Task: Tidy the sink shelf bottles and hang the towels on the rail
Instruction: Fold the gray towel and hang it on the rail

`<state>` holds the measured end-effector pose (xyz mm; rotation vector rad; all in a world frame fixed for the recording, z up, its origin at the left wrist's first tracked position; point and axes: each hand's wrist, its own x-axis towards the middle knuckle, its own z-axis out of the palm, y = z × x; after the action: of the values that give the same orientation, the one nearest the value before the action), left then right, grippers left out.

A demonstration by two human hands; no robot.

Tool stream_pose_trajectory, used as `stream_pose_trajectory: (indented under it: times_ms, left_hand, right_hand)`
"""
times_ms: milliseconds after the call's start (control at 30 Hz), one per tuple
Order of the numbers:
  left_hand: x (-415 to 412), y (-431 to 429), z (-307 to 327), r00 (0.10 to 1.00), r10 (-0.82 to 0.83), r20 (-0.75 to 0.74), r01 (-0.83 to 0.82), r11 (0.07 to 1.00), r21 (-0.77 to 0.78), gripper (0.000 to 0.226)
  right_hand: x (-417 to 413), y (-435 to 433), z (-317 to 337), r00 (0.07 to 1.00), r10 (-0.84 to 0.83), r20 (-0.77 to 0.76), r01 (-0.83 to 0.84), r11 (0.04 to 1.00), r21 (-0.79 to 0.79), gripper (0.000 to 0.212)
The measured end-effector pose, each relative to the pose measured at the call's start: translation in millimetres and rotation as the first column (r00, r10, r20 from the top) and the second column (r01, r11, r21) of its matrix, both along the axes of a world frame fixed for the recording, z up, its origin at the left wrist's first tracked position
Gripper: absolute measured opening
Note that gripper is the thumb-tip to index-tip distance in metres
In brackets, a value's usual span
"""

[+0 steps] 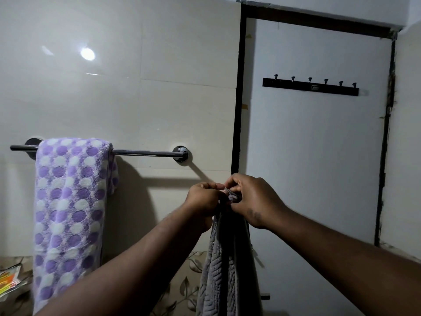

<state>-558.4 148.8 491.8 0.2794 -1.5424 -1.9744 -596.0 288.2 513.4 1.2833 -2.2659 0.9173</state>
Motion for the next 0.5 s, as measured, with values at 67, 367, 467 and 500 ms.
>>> stream_pose_trajectory:
  times_ms: [67,367,467,500]
  left_hand:
    - [-1.9,-0.1,-1.4,1.0,-0.027,-0.011,0.027,0.999,0.026,0.028]
    - [-6.1,2.8,-4.7,0.988,-0.149,0.037,0.153,0.958,-0.242,0.02]
    - [-6.8,1.6,-7.3,0.992,-0.115,0.053,0.126,0.862,-0.492,0.01]
    - [-7.2,0.7,-8.8,0.993,-0.107,0.044,0.114,0.841,-0.529,0.01]
  right_hand:
    - [-1.6,-0.4,-3.8,0.998,-0.029,-0.053,0.028,0.999,-0.017,0.026]
    - [-19.6,9.1,9.5,0.989,-0.099,0.105,0.116,0.979,-0.165,0.02]
    - [-22.5,13.2,21.0,0.954,-0.018,0.301,0.073,0.982,-0.172,0.025]
    - [-23.5,13.7,24.5,0.932,0.018,0.362,0.049,0.983,-0.175,0.026]
